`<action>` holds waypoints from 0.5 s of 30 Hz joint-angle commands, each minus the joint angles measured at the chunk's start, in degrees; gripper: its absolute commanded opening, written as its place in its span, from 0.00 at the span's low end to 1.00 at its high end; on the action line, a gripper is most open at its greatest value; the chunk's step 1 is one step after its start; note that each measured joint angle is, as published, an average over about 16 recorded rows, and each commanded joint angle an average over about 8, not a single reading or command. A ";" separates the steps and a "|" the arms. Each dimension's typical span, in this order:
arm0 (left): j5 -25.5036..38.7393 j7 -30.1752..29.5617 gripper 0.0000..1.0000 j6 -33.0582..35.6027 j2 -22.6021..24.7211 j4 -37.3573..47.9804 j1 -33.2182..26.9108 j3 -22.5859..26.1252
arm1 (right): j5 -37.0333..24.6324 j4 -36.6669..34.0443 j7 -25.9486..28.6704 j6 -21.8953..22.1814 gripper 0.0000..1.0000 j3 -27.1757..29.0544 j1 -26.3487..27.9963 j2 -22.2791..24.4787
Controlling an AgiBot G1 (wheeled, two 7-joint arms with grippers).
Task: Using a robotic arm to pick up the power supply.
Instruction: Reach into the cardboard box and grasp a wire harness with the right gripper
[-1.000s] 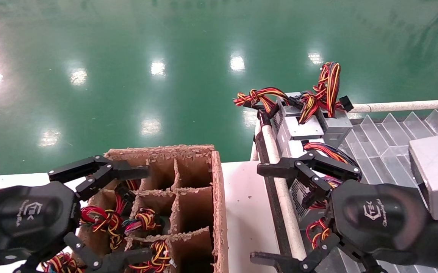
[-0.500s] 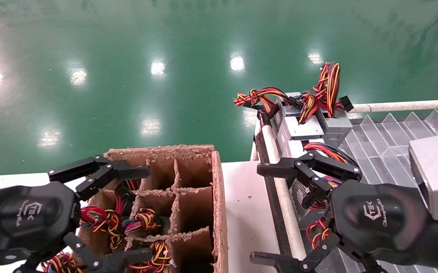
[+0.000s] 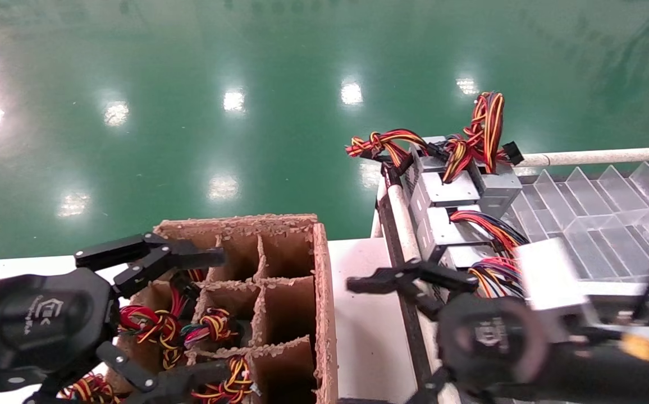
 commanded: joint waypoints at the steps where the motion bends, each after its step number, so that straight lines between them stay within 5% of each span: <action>1: 0.00 0.00 0.00 0.00 0.00 0.00 0.00 0.00 | -1.67 -2.78 -1.24 -0.96 1.00 -1.69 1.22 -2.53; 13: 0.00 0.00 0.00 0.00 0.00 0.00 0.00 0.00 | -9.51 -17.77 -8.59 -1.13 1.00 -13.15 8.64 -16.86; 15: 0.00 0.00 0.00 0.00 0.00 0.00 0.00 0.00 | -10.17 -20.20 -9.86 -1.00 0.84 -14.30 9.52 -18.58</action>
